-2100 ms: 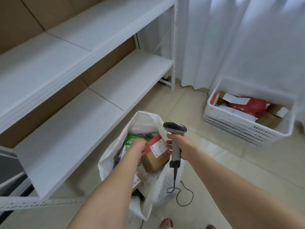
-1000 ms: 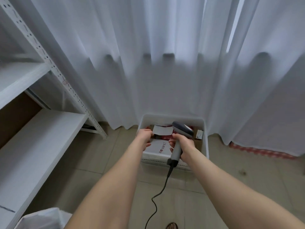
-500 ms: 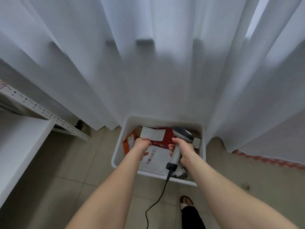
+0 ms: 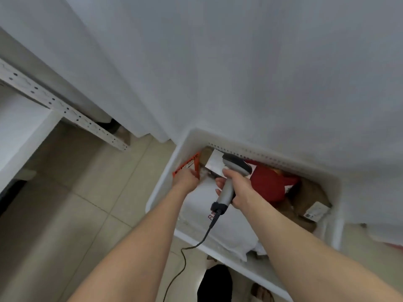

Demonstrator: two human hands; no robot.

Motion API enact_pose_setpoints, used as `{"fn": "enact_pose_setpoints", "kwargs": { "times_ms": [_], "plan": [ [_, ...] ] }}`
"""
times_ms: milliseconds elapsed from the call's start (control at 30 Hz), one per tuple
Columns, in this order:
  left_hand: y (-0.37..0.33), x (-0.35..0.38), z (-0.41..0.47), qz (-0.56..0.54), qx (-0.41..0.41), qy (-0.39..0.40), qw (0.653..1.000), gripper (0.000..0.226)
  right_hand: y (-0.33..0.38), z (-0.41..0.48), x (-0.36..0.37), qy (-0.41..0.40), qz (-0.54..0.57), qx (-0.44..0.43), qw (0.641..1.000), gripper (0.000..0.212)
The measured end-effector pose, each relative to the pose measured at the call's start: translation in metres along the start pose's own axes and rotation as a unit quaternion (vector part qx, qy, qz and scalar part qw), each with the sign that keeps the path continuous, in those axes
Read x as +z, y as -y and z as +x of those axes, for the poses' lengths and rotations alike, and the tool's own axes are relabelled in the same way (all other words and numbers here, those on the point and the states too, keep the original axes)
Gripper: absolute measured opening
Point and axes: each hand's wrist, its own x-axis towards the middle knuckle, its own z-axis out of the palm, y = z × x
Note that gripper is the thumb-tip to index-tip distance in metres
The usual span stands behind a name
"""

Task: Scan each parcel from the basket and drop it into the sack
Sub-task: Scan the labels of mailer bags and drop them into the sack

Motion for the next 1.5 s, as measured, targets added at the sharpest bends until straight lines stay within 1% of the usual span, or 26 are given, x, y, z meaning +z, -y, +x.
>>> {"fn": "enact_pose_setpoints", "kwargs": {
  "times_ms": [67,133,267,367,400,533,600,667,733,800,833,900,967,1033,1100,1133,1233,1367,1500],
  "plan": [
    [0.018,0.008,0.041,0.130,0.026,-0.005,0.991,0.034,-0.007,0.038,0.006,0.004,-0.009,0.009,1.000,0.008],
    [0.035,0.019,0.078,0.219,0.032,-0.003,0.975,0.041,-0.016,0.069,0.010,0.011,-0.008,0.023,1.000,0.010],
    [0.062,0.036,0.141,0.287,0.026,0.027,0.957,0.043,-0.029,0.109,0.011,0.039,0.005,0.050,0.998,0.011],
    [0.072,0.047,0.164,0.360,0.016,0.059,0.931,0.042,-0.033,0.125,0.011,0.041,0.006,0.053,0.998,0.012],
    [0.073,0.050,0.166,0.366,0.012,0.065,0.928,0.038,-0.034,0.128,0.010,0.038,0.006,0.054,0.998,0.013],
    [0.073,0.057,0.161,0.315,0.009,0.066,0.947,0.027,-0.034,0.125,0.010,0.037,0.006,0.060,0.997,0.013],
    [0.069,0.050,0.153,0.254,0.025,0.025,0.967,0.026,-0.031,0.115,0.009,0.033,0.010,0.057,0.998,0.013],
    [0.057,0.034,0.133,0.160,0.049,-0.050,0.985,0.029,-0.026,0.100,0.008,0.020,0.014,0.049,0.999,0.013],
    [0.039,0.007,0.107,0.074,0.063,-0.129,0.987,0.026,-0.019,0.077,0.009,0.005,0.026,0.038,0.999,0.010],
    [0.020,-0.024,0.078,-0.015,0.071,-0.172,0.982,0.022,-0.010,0.047,0.012,-0.015,0.045,0.024,0.999,0.008],
    [0.012,-0.040,0.063,-0.056,0.075,-0.178,0.980,0.021,-0.003,0.030,0.014,-0.025,0.049,0.013,0.998,0.007],
    [-0.004,-0.071,0.032,-0.106,0.087,-0.165,0.977,0.027,0.012,-0.009,0.018,-0.038,0.051,-0.016,0.998,0.006],
    [-0.019,-0.100,0.000,-0.133,0.093,-0.154,0.975,0.029,0.031,-0.052,0.020,-0.046,0.052,-0.048,0.996,0.009],
    [-0.035,-0.132,-0.036,-0.157,0.103,-0.160,0.969,0.025,0.050,-0.096,0.022,-0.056,0.052,-0.069,0.995,0.010],
    [-0.050,-0.161,-0.078,-0.160,0.109,-0.165,0.967,0.026,0.066,-0.139,0.022,-0.056,0.056,-0.085,0.993,0.008],
    [-0.056,-0.174,-0.099,-0.161,0.113,-0.164,0.967,0.026,0.071,-0.159,0.022,-0.052,0.056,-0.094,0.993,0.011],
    [-0.072,-0.213,-0.158,-0.175,0.134,-0.174,0.960,0.026,0.082,-0.218,0.021,-0.014,0.047,-0.112,0.993,0.021],
    [-0.085,-0.255,-0.232,-0.185,0.151,-0.180,0.954,0.020,0.075,-0.288,0.023,0.041,0.048,-0.119,0.991,0.024],
    [-0.086,-0.288,-0.291,-0.202,0.167,-0.170,0.950,0.022,0.055,-0.347,0.029,0.071,0.078,-0.137,0.985,0.028]
  ]
}}
